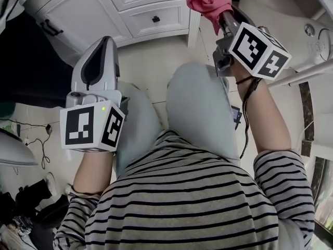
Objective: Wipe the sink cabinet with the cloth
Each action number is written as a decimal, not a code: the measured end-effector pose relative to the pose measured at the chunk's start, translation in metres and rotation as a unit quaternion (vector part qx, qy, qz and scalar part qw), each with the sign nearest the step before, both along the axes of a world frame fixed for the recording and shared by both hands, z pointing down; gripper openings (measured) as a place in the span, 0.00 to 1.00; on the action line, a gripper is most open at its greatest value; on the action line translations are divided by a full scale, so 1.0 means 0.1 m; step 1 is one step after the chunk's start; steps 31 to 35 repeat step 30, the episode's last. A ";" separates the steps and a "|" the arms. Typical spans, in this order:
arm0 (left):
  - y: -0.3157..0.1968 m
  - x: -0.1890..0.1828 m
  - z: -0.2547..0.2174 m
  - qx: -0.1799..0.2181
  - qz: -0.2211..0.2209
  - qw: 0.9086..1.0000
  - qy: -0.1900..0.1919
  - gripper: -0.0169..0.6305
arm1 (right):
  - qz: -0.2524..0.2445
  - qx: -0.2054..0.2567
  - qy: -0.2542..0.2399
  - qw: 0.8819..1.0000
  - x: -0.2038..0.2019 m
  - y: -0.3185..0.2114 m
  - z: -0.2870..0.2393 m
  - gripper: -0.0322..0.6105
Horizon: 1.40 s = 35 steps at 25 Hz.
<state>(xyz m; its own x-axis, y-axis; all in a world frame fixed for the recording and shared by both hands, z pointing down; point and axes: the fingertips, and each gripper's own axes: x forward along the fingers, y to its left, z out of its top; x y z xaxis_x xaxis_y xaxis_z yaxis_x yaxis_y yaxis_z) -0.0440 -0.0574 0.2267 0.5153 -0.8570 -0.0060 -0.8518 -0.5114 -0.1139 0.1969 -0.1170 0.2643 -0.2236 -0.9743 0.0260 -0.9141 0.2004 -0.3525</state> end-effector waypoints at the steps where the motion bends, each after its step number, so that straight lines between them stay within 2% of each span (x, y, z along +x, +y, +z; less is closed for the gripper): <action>1: 0.06 -0.04 -0.01 0.001 -0.003 1.000 0.004 0.03 | -0.004 0.014 -0.001 1.000 -0.08 0.11 -0.10 0.11; 5: 0.27 -0.11 0.02 -0.001 -0.006 1.000 0.017 0.03 | -0.013 0.047 -0.009 0.999 -0.37 0.49 -0.26 0.11; 10: 0.44 -0.11 0.07 -0.002 0.001 1.000 0.020 0.03 | -0.022 0.056 -0.015 0.998 -0.56 0.71 -0.27 0.11; 16: 0.44 -0.24 0.09 0.002 -0.009 1.000 0.020 0.03 | -0.036 0.062 0.004 0.997 -0.59 0.68 -0.42 0.11; 20: 0.49 -0.23 0.09 0.003 -0.016 1.000 0.015 0.03 | -0.042 0.067 -0.003 0.997 -0.59 0.78 -0.45 0.11; 35: 0.31 -0.26 0.11 -0.005 -0.021 1.000 0.011 0.03 | -0.051 0.061 -0.006 0.997 -0.65 0.65 -0.41 0.11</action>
